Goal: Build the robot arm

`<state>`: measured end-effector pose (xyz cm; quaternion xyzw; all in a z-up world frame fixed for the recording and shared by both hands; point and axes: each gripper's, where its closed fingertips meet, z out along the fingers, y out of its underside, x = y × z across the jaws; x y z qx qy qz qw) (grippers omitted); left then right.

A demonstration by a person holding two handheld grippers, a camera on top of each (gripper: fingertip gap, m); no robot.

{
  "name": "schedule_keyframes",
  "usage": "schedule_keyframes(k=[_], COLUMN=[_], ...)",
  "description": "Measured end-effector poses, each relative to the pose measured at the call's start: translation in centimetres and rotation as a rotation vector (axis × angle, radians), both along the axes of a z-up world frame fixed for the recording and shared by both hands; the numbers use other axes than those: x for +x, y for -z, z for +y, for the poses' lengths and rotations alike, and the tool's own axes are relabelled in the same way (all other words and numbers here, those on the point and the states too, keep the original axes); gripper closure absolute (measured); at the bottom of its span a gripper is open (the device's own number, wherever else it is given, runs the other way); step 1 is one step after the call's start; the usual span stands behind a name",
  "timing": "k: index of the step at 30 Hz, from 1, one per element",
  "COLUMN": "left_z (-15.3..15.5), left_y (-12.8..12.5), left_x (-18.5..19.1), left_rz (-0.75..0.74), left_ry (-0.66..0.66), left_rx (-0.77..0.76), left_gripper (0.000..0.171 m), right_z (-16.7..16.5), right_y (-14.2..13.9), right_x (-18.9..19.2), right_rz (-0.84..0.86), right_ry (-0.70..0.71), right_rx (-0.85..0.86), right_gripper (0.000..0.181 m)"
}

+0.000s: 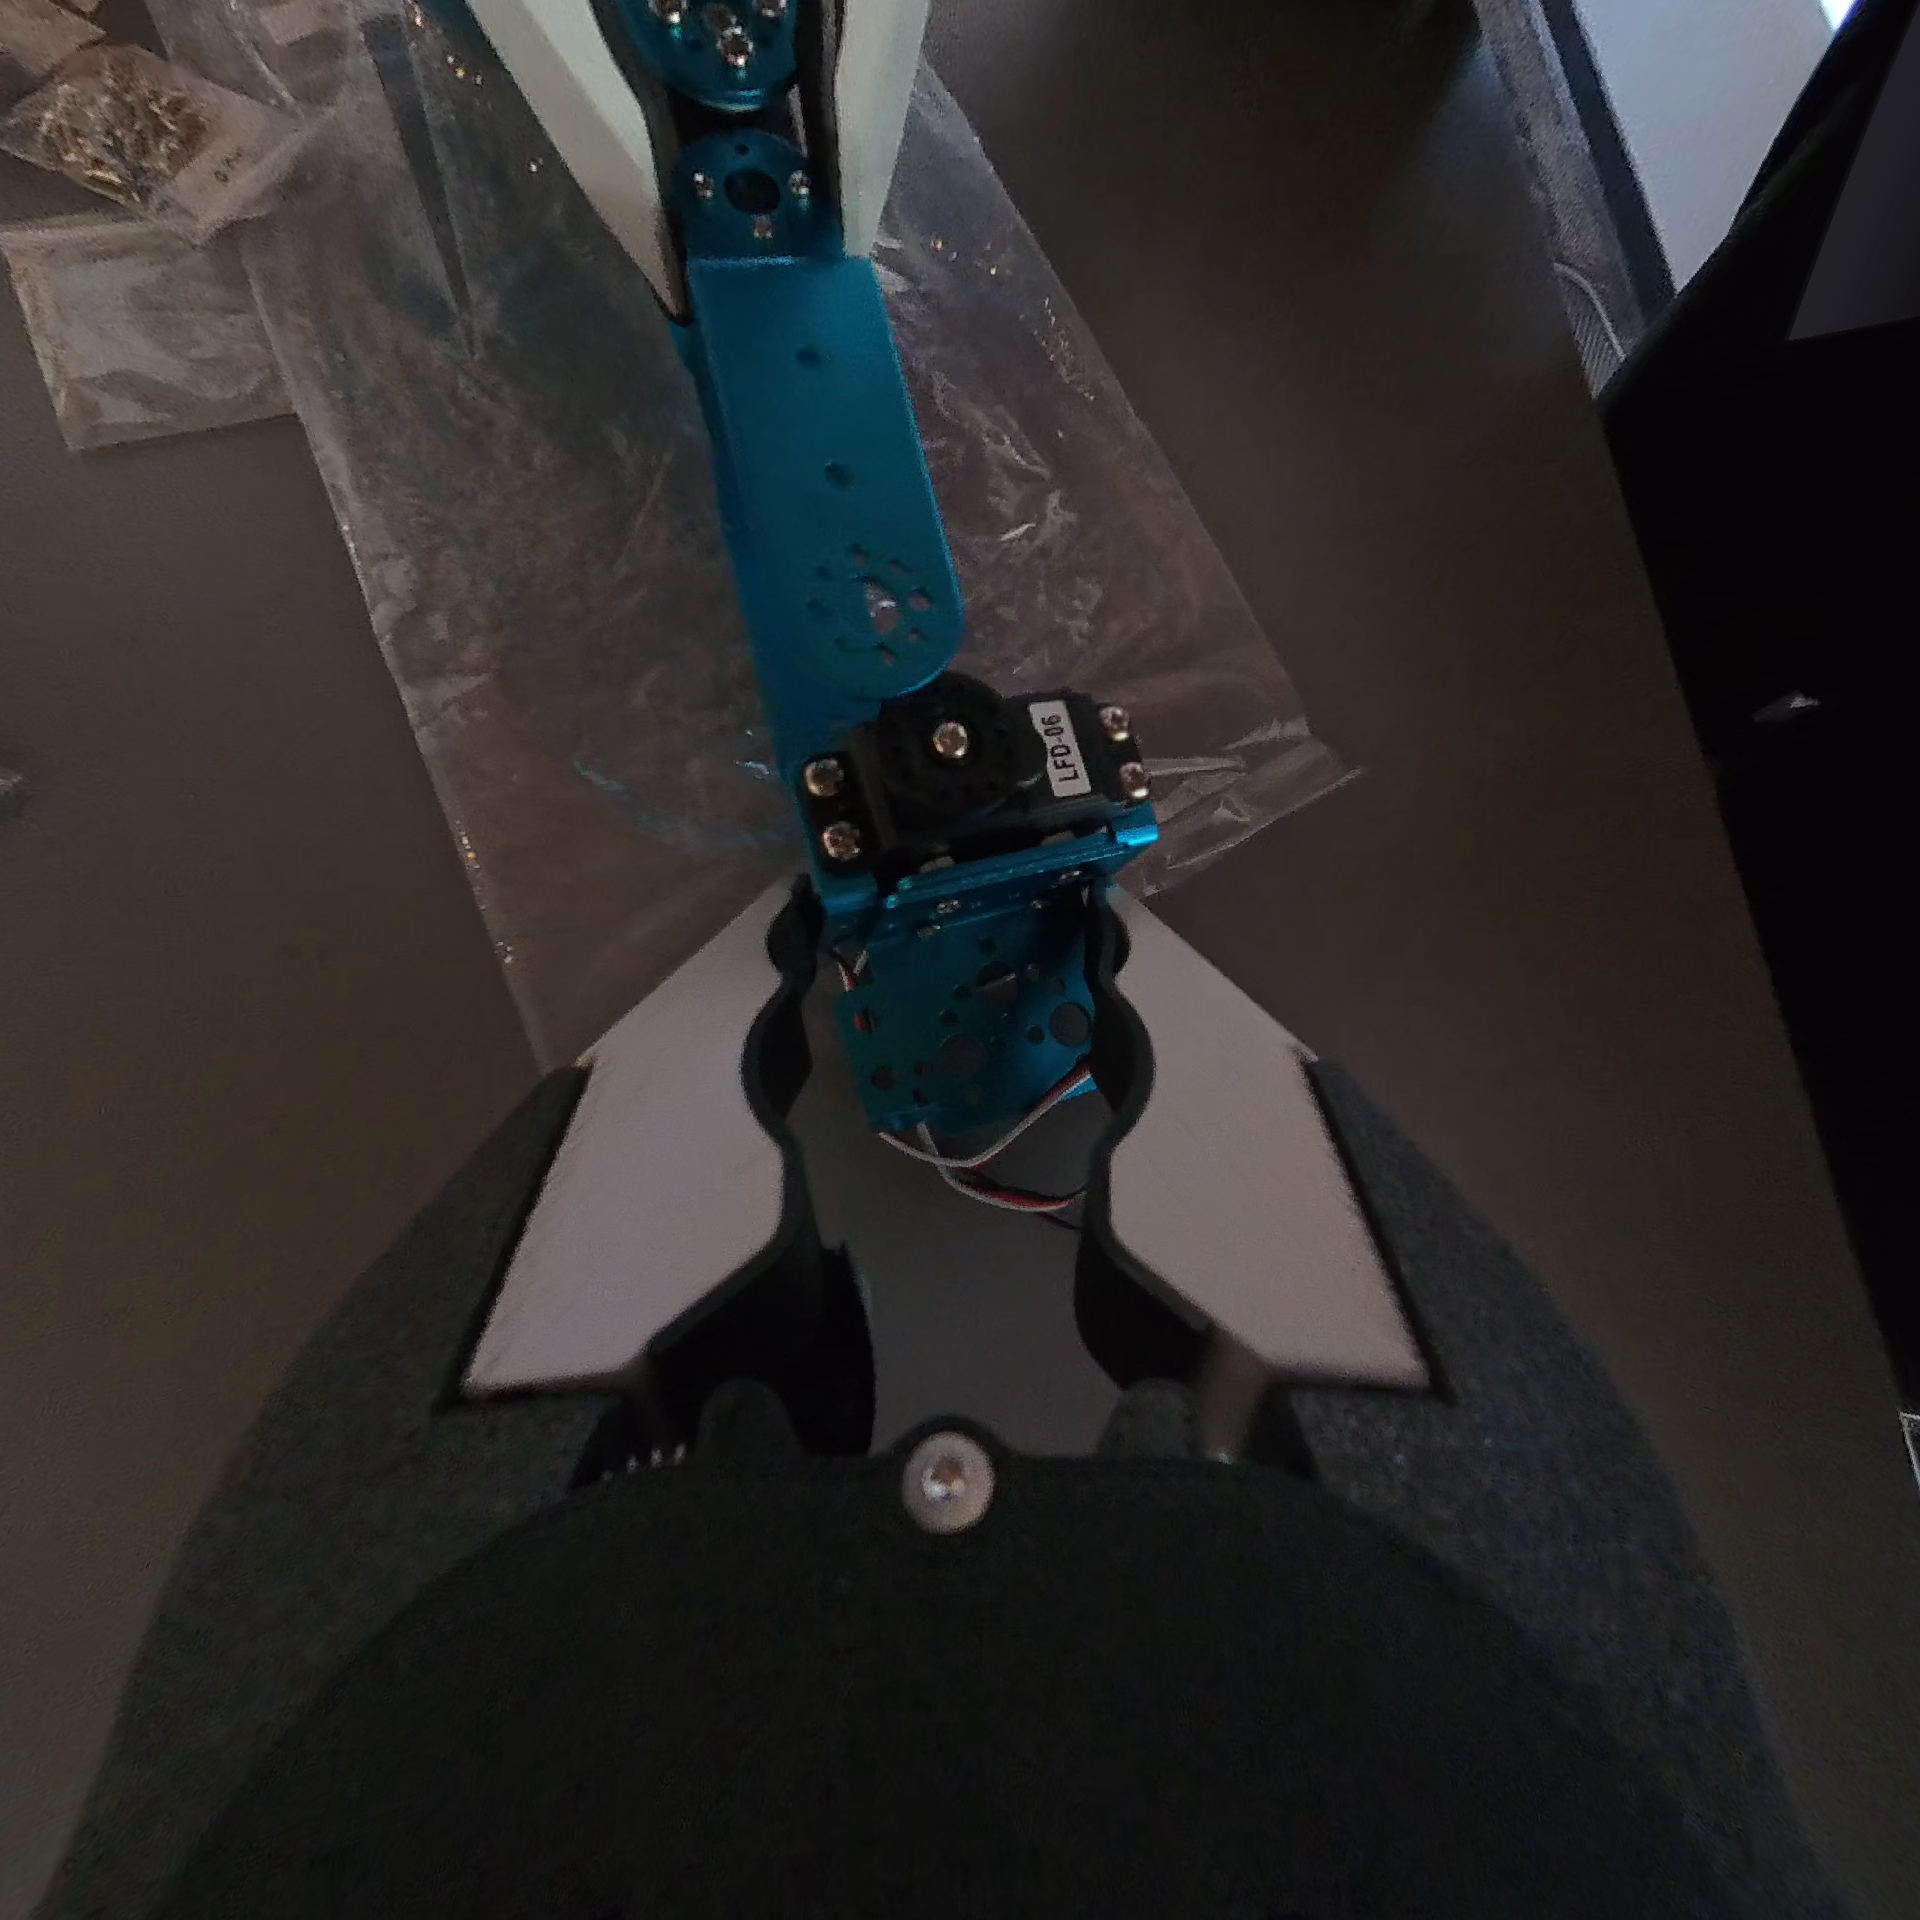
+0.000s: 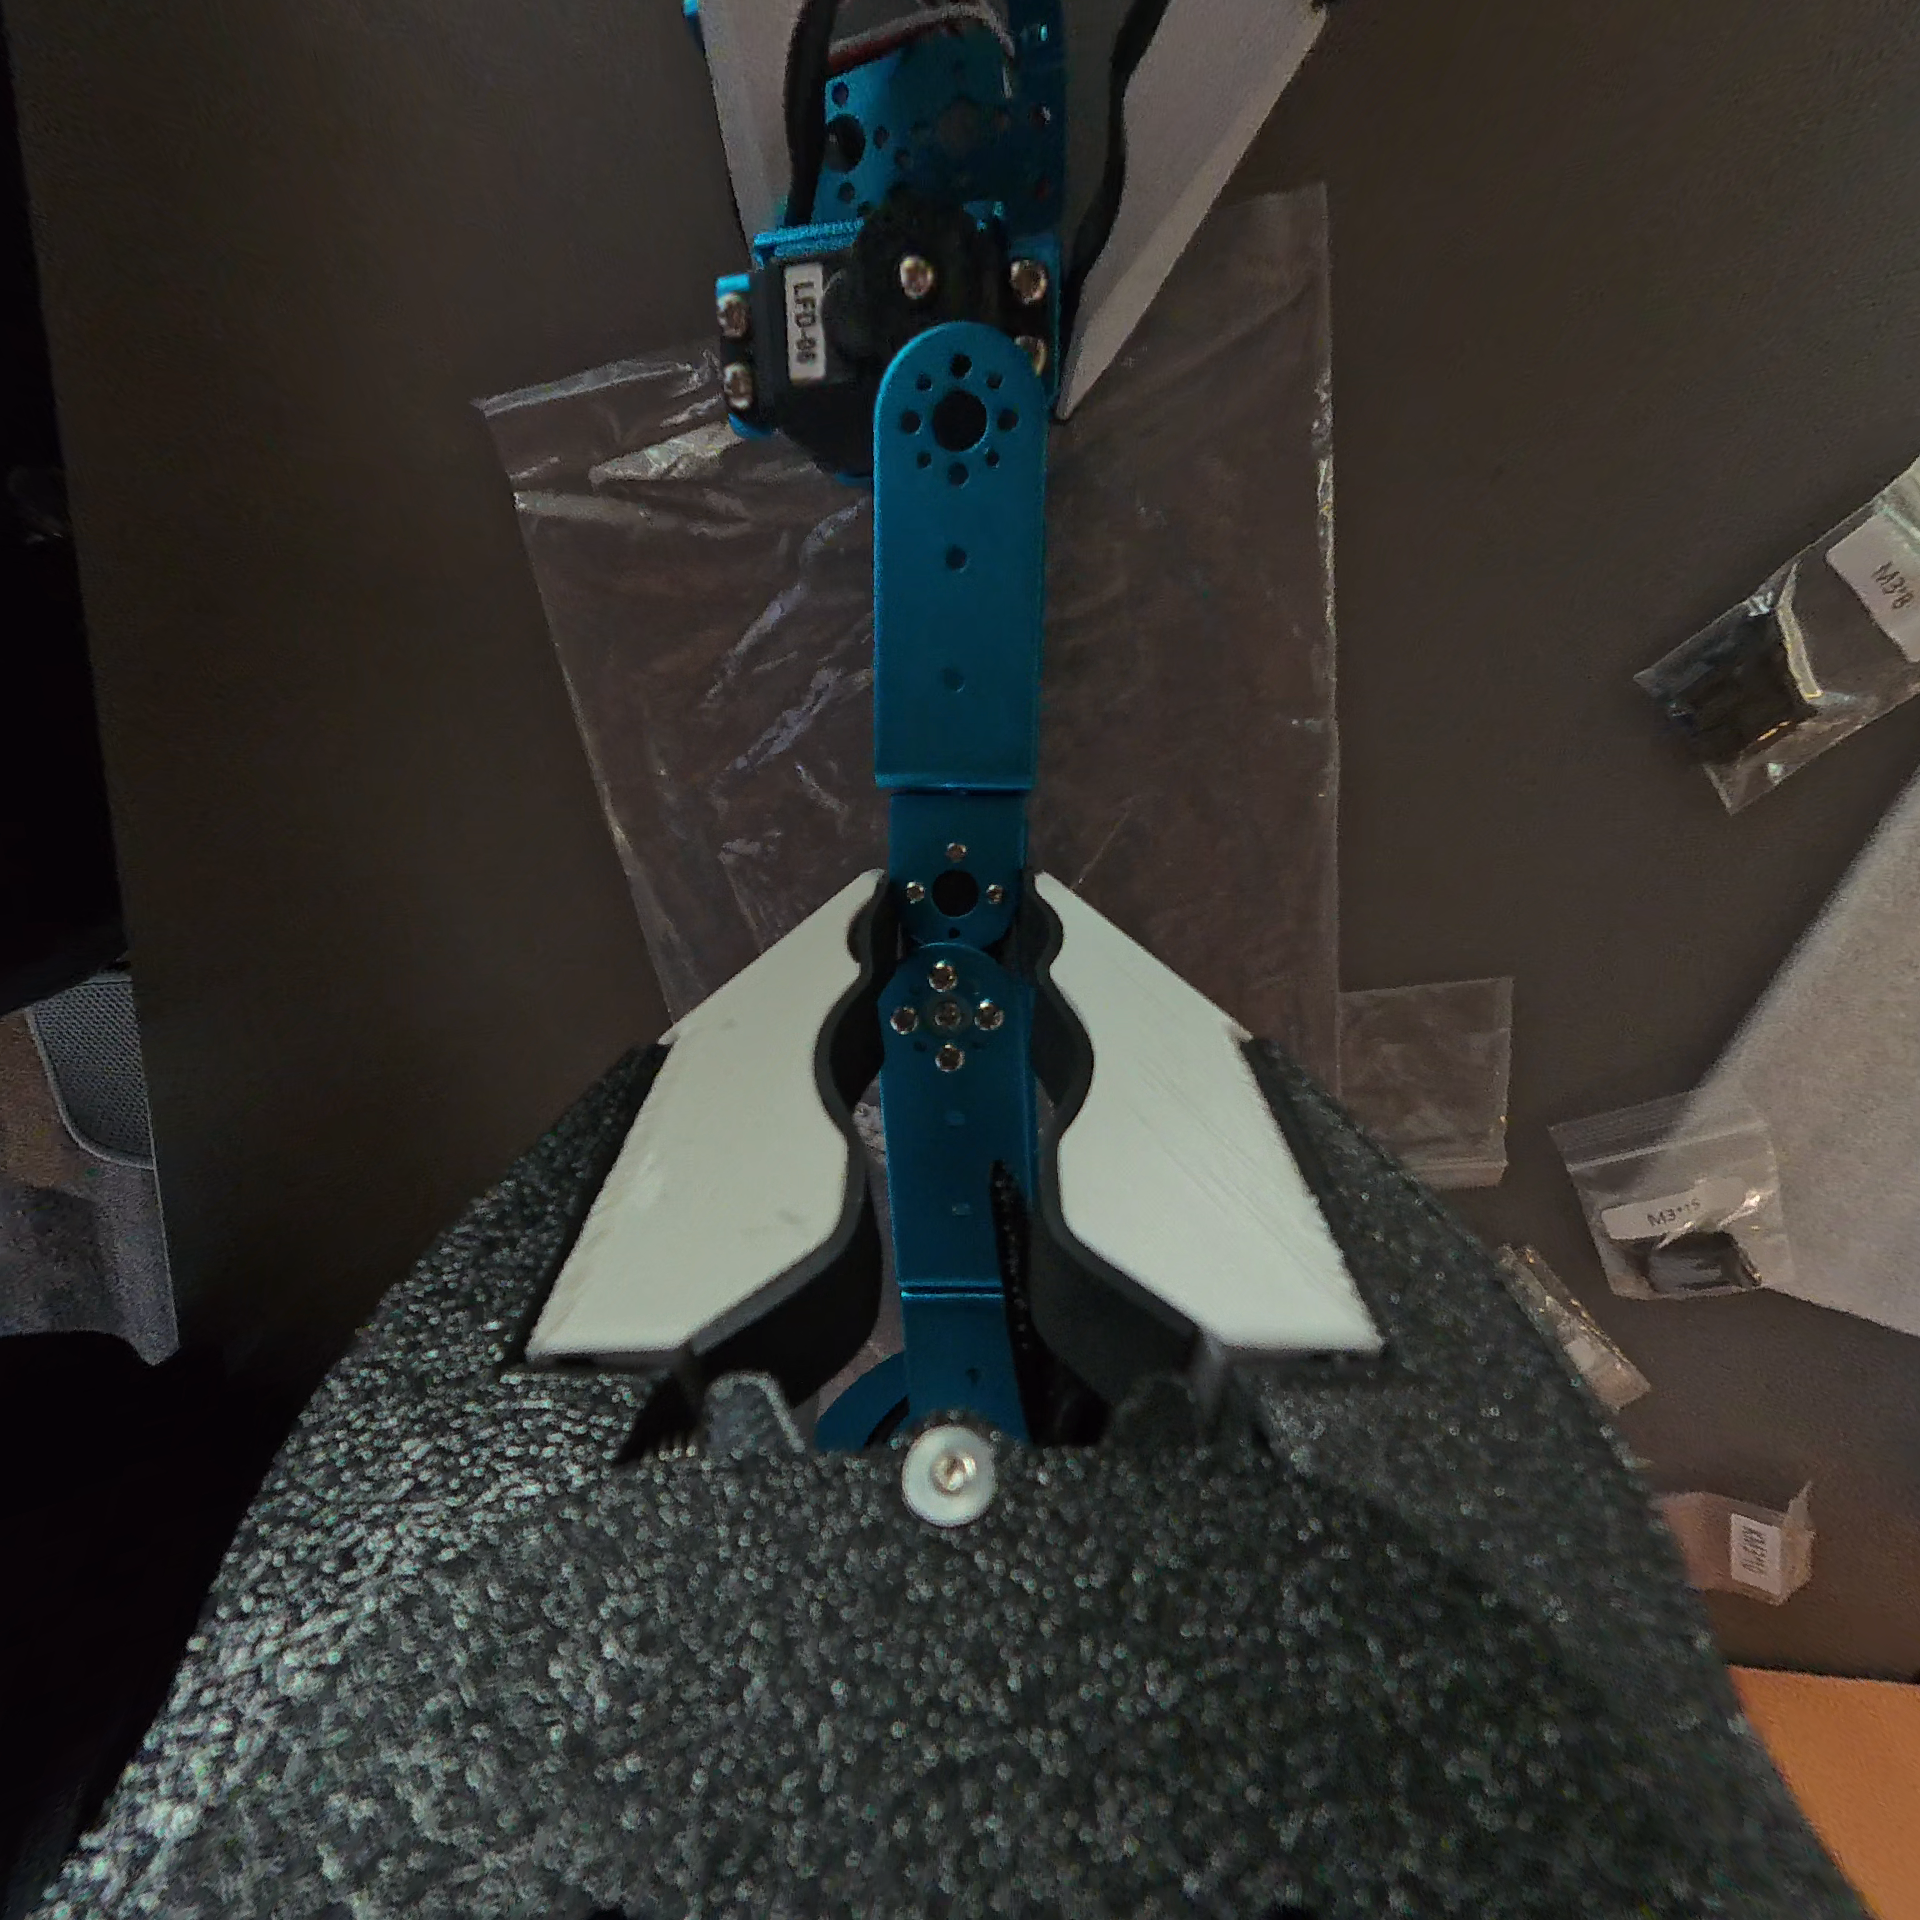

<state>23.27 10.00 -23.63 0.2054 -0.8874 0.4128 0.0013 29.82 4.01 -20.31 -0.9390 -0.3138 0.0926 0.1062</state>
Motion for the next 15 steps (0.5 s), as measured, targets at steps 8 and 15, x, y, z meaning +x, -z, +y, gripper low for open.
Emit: schedule_keyframes(k=[8,15], left_z=[0.16,0.29], left_y=[0.21,-0.01], left_x=[0.24,0.28], left_rz=[-0.001,-0.023], left_ry=[-0.004,-0.001], left_rx=[-0.006,-0.007], left_gripper=[0.121,0.122], right_z=[-0.04,-0.08], right_y=[0.18,0.02], right_x=[-0.07,-0.04], right_rz=[-0.004,-0.005], right_ry=[-0.004,-0.001], right_rx=[-0.006,-0.003], right_gripper=[0.160,0.160])
